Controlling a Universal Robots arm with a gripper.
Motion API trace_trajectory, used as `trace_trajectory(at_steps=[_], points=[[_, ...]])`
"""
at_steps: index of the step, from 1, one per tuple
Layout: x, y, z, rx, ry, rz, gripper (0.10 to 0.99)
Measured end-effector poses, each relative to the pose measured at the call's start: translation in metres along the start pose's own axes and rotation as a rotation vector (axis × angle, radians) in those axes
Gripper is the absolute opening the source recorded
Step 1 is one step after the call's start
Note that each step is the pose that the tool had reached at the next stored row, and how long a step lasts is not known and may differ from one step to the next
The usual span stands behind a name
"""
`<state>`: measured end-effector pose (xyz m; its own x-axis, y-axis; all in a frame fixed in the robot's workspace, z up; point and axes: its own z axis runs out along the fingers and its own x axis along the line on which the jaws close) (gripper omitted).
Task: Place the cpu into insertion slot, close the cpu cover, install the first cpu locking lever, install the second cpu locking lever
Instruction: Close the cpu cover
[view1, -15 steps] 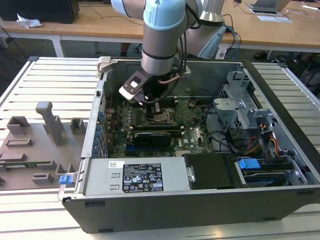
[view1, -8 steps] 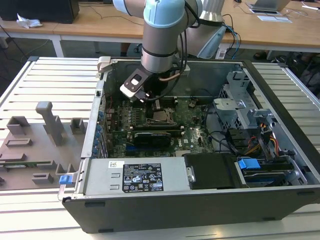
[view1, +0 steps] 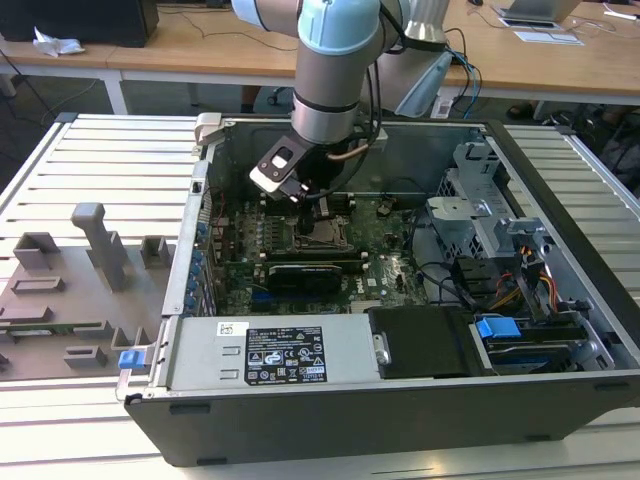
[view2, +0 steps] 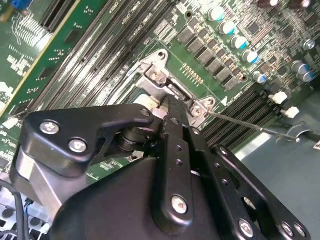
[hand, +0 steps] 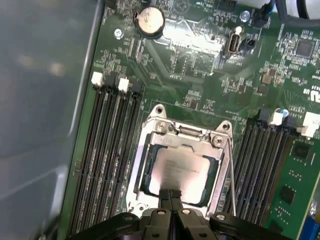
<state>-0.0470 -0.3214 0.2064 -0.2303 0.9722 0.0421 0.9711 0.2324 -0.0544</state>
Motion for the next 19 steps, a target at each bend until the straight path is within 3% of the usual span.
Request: trace_trajectory(at_steps=[2,4,6,10,14,15,19], points=[[-0.0014,0.0067,-0.0022,0.002,0.0011,0.000,0.106],[-0.0043,0.0186,-0.0042,0.011,0.0034,0.000,0.106],[-0.0057,0.0243,-0.0060,0.017,0.0047,0.000,0.106],[-0.0052,0.0247,-0.0213,0.018,0.0044,0.001,0.106],[-0.0044,0.0237,-0.0418,0.018,0.0028,0.001,0.106],[-0.0040,0.0233,-0.0505,0.018,0.0012,0.001,0.106],[-0.0032,0.0223,-0.0675,0.020,-0.0043,0.001,0.106]])
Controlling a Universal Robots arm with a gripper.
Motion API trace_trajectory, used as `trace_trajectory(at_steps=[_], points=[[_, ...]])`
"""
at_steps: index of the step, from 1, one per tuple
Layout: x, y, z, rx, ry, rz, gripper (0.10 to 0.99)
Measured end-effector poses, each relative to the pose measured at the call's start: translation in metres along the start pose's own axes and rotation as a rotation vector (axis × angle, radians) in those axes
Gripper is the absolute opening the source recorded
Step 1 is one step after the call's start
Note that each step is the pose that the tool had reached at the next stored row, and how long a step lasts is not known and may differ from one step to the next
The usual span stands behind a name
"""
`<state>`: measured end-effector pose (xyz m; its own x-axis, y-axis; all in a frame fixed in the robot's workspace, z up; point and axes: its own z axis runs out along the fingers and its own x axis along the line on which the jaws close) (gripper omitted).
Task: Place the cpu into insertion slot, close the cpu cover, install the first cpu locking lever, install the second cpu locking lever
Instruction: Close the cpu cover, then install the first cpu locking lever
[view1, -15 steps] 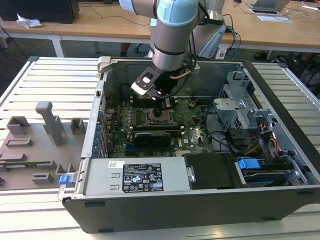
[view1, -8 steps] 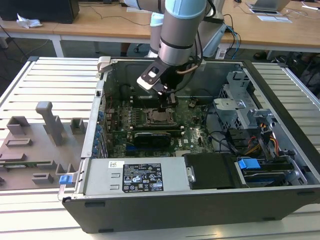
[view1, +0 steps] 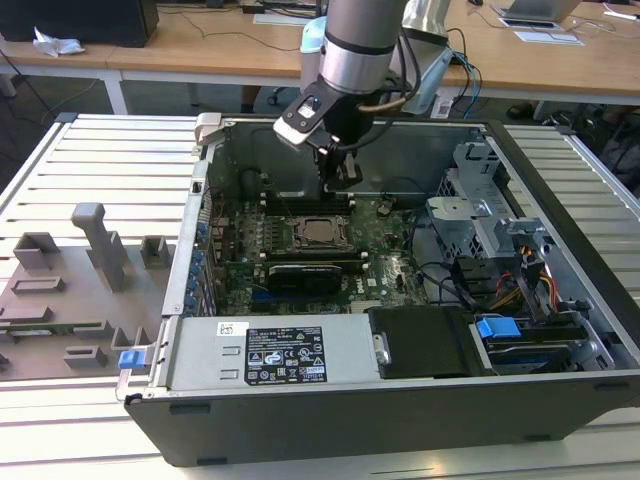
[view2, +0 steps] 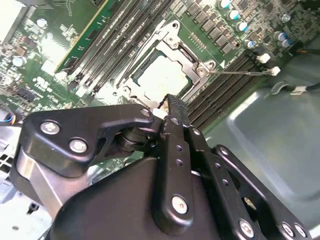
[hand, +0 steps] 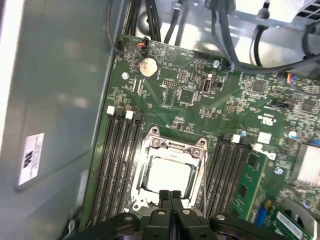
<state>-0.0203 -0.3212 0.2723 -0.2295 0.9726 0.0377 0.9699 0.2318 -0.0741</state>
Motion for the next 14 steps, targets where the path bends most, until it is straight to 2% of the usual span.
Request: trace_trajectory(at_steps=[3,14], points=[[0.0002,-0.0003,-0.0044,0.000,-0.0010,0.000,0.106],[0.0002,-0.0004,-0.0050,0.000,-0.0013,0.000,0.106]])
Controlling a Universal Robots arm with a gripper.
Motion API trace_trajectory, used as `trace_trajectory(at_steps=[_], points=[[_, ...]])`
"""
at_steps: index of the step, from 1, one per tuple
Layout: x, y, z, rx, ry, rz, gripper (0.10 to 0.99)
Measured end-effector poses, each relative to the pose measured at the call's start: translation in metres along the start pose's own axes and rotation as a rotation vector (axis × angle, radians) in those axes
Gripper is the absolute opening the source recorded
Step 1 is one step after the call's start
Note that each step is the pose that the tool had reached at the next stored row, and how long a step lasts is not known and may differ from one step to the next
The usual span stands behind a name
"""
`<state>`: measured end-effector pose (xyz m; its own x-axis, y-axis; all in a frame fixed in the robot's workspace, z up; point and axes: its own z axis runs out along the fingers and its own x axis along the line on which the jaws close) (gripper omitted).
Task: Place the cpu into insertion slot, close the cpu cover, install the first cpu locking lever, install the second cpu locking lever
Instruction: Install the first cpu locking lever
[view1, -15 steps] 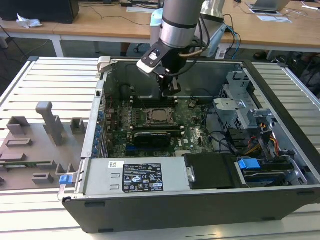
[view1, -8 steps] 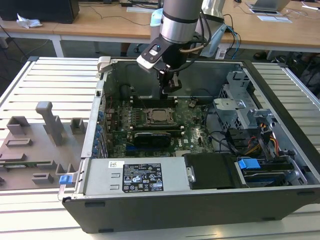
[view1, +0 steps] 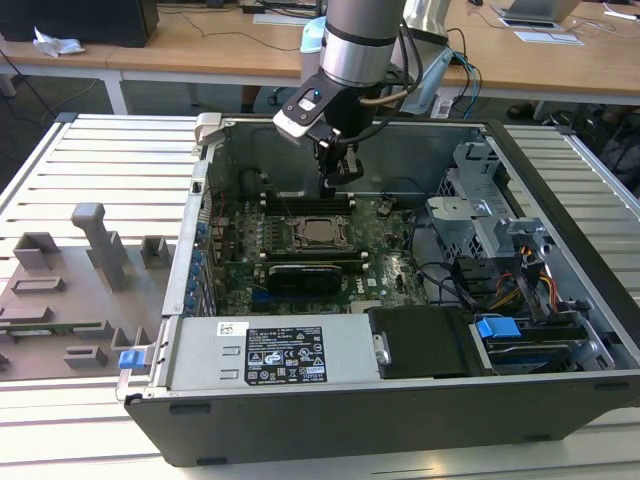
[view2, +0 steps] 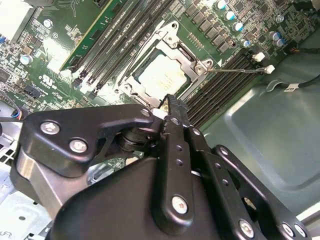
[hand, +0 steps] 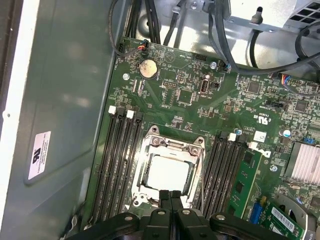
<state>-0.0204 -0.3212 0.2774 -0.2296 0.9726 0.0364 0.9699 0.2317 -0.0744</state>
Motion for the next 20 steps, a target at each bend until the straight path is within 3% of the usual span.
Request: trace_trajectory(at_steps=[4,12,15,20], points=[[0.0000,0.0000,-0.0002,0.000,-0.0007,-0.007,0.106],[0.0000,0.0000,-0.0001,0.007,-0.0137,-0.183,0.106],[0.0000,0.0000,-0.0001,0.011,-0.0216,-0.288,0.106],[0.0000,0.0000,-0.0001,0.013,-0.0271,-0.362,0.106]])
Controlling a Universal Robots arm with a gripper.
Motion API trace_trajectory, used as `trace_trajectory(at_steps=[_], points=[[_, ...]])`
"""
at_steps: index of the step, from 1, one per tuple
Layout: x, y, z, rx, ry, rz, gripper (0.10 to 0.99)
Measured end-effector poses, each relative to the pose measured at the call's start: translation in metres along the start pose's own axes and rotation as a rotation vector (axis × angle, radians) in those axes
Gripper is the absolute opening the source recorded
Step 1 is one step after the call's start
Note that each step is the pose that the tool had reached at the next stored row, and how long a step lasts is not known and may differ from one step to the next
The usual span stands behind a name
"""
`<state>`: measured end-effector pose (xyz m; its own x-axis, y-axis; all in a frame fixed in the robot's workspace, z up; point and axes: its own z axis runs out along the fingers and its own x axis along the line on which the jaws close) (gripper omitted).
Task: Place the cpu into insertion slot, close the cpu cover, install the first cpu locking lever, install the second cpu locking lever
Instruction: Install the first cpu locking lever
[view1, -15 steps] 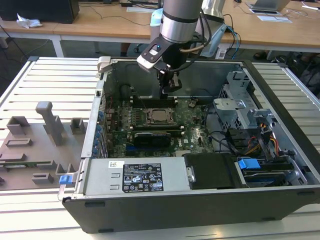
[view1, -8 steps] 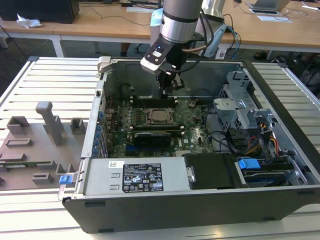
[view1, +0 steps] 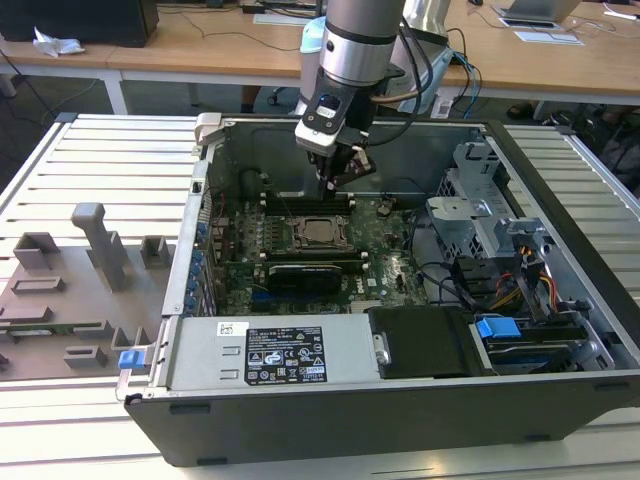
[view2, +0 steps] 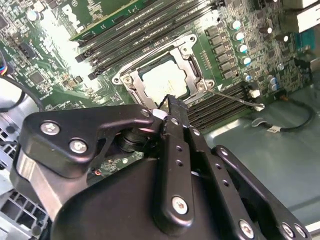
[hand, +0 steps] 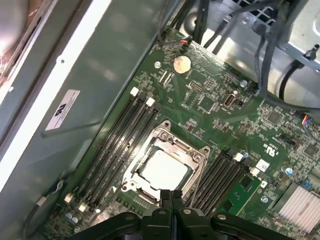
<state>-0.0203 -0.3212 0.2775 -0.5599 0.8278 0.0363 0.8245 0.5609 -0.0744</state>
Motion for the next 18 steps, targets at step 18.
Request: trace_trajectory(at_steps=[18], points=[[0.0000,0.0000,0.0000,0.008,-0.0162,-0.217,0.106]])
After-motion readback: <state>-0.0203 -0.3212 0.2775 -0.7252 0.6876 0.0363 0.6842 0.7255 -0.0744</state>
